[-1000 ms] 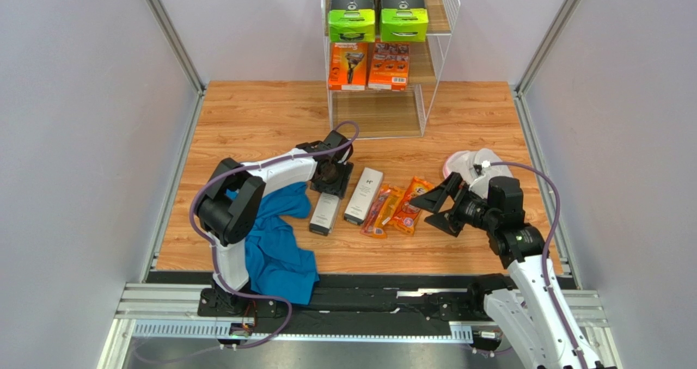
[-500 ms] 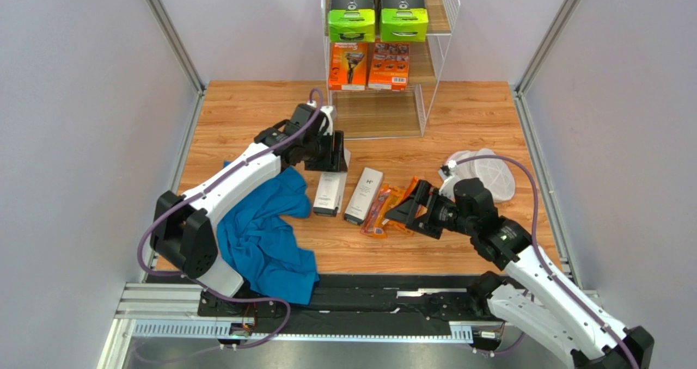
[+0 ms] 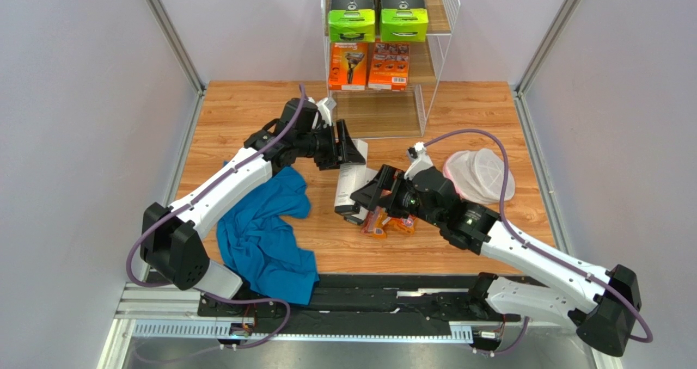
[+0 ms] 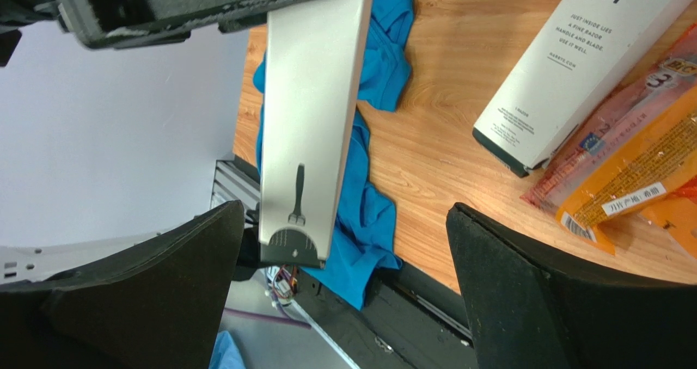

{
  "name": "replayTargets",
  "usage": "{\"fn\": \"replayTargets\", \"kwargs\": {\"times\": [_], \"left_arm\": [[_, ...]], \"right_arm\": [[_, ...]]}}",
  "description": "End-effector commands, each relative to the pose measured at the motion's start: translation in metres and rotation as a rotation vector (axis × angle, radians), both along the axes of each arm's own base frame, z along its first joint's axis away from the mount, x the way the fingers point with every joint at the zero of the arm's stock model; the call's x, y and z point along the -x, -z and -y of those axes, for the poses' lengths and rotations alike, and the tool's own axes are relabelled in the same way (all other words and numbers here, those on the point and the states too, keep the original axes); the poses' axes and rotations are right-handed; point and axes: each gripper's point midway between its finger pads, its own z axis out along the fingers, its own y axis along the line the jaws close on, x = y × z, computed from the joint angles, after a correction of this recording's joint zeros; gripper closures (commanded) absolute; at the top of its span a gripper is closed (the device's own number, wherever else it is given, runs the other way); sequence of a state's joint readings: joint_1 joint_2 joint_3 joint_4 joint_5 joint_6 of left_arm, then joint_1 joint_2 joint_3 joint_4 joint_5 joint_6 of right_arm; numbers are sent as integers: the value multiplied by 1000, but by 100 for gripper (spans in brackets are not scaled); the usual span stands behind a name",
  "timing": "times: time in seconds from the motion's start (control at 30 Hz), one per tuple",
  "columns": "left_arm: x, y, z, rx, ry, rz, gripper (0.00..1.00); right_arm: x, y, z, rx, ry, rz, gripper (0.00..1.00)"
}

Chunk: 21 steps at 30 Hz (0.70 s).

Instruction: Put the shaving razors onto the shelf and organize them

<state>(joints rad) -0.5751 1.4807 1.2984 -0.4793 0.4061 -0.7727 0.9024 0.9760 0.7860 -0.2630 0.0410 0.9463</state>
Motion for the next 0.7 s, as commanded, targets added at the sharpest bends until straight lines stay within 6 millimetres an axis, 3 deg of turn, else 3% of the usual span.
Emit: {"fn": "replayTargets", "kwargs": {"times": [0.0, 0.13, 0.47, 0.57, 0.67], "left_arm": [[10, -35, 5, 96, 22, 43, 100], [11, -36, 4, 108, 25, 43, 100], [21, -31, 1, 116, 35, 47, 100], [22, -31, -4, 103, 31, 64, 95], [22, -31, -10, 69, 23, 93, 79]], "right_arm": [[-19, -30, -15, -74, 41, 69, 2], [-21, -26, -29, -90, 12, 40, 6], [-20, -24, -49, -119, -47, 12, 62], [-18, -21, -46, -116, -44, 5, 74], [-15, -17, -42, -110, -38, -1, 83]]}}
